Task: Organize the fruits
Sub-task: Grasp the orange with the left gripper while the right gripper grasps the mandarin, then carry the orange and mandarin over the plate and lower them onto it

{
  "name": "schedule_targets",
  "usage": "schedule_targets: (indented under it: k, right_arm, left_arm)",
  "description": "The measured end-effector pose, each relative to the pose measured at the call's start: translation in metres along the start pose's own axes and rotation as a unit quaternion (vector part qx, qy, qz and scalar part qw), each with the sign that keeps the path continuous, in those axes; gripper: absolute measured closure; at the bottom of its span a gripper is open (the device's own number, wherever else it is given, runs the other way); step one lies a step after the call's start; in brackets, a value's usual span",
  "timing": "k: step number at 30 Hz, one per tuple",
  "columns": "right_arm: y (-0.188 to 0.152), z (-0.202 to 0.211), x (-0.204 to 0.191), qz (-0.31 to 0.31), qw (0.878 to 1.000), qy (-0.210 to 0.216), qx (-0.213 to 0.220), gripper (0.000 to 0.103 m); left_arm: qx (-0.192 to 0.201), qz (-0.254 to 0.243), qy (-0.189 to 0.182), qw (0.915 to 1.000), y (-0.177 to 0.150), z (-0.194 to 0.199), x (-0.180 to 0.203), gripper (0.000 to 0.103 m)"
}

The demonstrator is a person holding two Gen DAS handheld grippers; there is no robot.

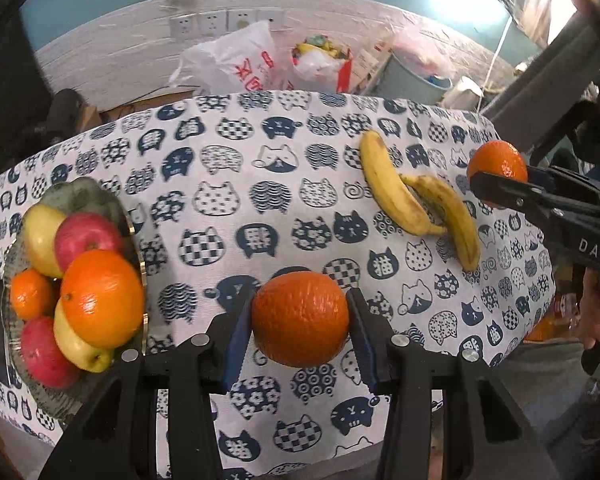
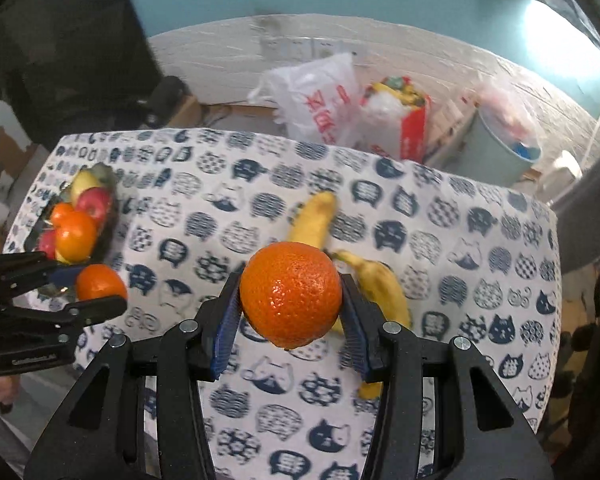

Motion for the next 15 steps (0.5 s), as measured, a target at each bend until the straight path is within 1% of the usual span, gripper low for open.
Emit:
schedule_targets:
  k: [15]
  right_arm:
    - [0.031, 0.001, -0.078, 0.058, 0.998, 0.034, 0.007, 0.056]
  left_arm:
    - [0.035, 0.055, 0.002, 0.9979, -0.022, 0.03, -0.055, 0.056]
Point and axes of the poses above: each gripper's, at about its wrist camera, not at the fingertips, and z roughly against the way its jaws point, x to its right, y to its top, the point moved 2 cm from there along -z, roughly the way its jaws point, and after that the axes turned 15 degrees about -x, right-handed, at the moved point
